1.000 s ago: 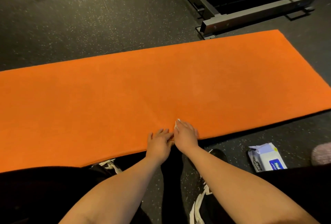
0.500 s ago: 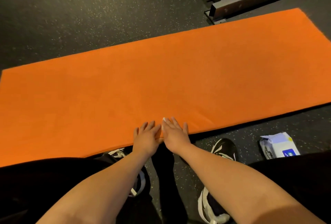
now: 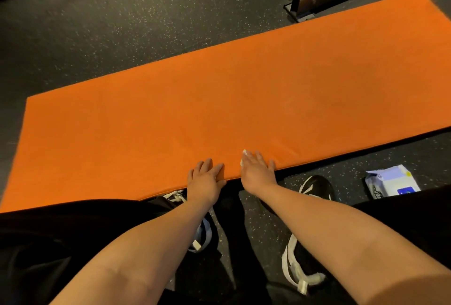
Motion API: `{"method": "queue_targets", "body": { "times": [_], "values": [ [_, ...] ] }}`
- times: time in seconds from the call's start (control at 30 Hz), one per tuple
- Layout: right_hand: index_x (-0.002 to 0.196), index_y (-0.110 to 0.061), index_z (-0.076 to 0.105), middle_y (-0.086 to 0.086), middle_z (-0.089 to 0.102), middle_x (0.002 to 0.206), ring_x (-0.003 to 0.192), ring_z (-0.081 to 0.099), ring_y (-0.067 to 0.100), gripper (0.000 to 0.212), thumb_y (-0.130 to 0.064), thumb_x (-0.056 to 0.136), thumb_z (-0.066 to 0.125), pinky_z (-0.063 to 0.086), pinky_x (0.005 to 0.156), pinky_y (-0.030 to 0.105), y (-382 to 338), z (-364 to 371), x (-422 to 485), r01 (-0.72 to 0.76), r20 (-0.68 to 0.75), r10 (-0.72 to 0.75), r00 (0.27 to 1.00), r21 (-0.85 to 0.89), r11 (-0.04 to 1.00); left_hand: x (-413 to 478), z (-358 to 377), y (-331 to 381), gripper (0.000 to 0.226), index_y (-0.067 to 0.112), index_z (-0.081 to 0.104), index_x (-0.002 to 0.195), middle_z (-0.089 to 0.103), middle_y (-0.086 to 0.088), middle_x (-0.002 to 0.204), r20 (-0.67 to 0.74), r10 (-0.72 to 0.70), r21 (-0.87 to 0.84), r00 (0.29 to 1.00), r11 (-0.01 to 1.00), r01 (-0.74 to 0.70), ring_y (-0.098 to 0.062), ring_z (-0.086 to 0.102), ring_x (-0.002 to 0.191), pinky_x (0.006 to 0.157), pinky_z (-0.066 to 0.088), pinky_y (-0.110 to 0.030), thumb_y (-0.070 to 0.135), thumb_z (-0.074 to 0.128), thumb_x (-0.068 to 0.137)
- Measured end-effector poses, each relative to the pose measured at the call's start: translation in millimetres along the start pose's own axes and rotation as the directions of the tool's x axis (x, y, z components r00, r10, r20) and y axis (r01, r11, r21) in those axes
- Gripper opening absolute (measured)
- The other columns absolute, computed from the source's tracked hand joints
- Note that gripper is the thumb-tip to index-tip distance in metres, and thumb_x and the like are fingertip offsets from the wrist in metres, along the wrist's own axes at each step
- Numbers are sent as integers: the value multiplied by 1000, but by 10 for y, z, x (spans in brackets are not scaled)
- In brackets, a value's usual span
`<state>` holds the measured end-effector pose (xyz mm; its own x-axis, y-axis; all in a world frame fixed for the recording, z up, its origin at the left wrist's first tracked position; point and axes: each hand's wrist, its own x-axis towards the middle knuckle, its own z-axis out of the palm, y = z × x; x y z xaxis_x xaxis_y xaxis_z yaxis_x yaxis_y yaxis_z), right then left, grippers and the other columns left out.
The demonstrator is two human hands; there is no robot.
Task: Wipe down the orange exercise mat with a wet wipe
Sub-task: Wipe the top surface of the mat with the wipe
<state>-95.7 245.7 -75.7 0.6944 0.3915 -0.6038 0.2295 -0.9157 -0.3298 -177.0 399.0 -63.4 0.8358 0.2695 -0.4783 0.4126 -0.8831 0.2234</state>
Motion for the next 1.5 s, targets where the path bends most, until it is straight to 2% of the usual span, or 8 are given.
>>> {"method": "queue_targets", "body": {
  "times": [0.3, 0.43, 0.7, 0.83, 0.93, 1.13, 1.33, 1.5],
  "values": [
    [163, -26, 9, -12, -1, 169, 155, -10, 13, 53, -32, 111, 19, -8, 124, 51, -242, 123, -124, 199, 15, -200, 980, 19, 980, -22, 47, -1, 41, 42, 41, 149, 27, 4, 164, -22, 12, 36, 1000, 999, -11, -26, 16, 153, 120, 16, -50, 42, 35, 108],
    [163, -25, 6, -10, -3, 169, 155, -12, 18, 54, -32, 110, 18, -6, 124, 54, 67, -9, -21, -21, -31, 23, 999, 57, 998, 104, -25, -74, 29, 32, 72, 116, 65, -1, 130, -119, 27, -165, 993, 985, -46, -30, 54, 127, 96, 44, -40, 33, 45, 107],
    [163, -22, 4, -8, -6, 170, 155, -12, 16, 56, -25, 111, 25, -3, 125, 50, -286, 161, -107, 210, 105, -210, 972, 12, 978, 19, 70, -36, 43, 34, 45, 149, 27, 0, 164, 14, 56, -55, 998, 997, -55, -24, 15, 153, 122, 14, -48, 41, 42, 107],
    [163, -24, 3, -9, -10, 169, 155, -15, 20, 66, -14, 105, 32, -4, 124, 54, -96, 28, -30, -9, 40, 9, 999, -6, 1000, -18, 74, -45, 46, 31, 43, 150, 25, 0, 165, -13, 72, -81, 997, 994, -73, -24, 13, 154, 122, 13, -50, 29, 51, 104],
    [162, -20, -4, -5, -13, 169, 155, -13, 18, 71, -13, 103, 34, -4, 125, 51, -113, 30, -55, -104, 6, 103, 995, 51, 993, -16, 109, -82, 45, 31, 47, 146, 28, 3, 164, -57, 66, -138, 996, 988, -74, -21, 16, 153, 123, 13, -48, 25, 55, 102],
    [163, -26, 5, -11, -6, 169, 155, -12, 15, 60, -16, 108, 29, -7, 124, 47, -390, 204, -79, 204, 83, -208, 975, 51, 978, 32, 173, -169, 30, 25, 62, 128, 44, 0, 155, -166, 37, -234, 985, 969, -76, -19, 33, 147, 118, 26, -40, 28, 61, 98],
    [163, -21, 3, -5, -3, 170, 156, -9, 19, 70, -12, 103, 37, -1, 125, 52, -122, 52, 0, -84, -25, 86, 996, 61, 995, 107, 150, -144, 10, 24, 71, 105, 55, 5, 146, -173, -20, -285, 985, 958, -31, -19, 41, 141, 111, 27, -34, 26, 66, 96],
    [163, -23, 13, -9, 5, 169, 156, -3, 14, 63, -12, 105, 35, -3, 125, 49, -394, 136, -103, 120, -30, -118, 993, 61, 991, 90, 117, -54, 8, 23, 72, 98, 62, 4, 138, -210, -65, -332, 976, 943, -8, -21, 48, 133, 109, 34, -35, 20, 65, 96]
  ]
}}
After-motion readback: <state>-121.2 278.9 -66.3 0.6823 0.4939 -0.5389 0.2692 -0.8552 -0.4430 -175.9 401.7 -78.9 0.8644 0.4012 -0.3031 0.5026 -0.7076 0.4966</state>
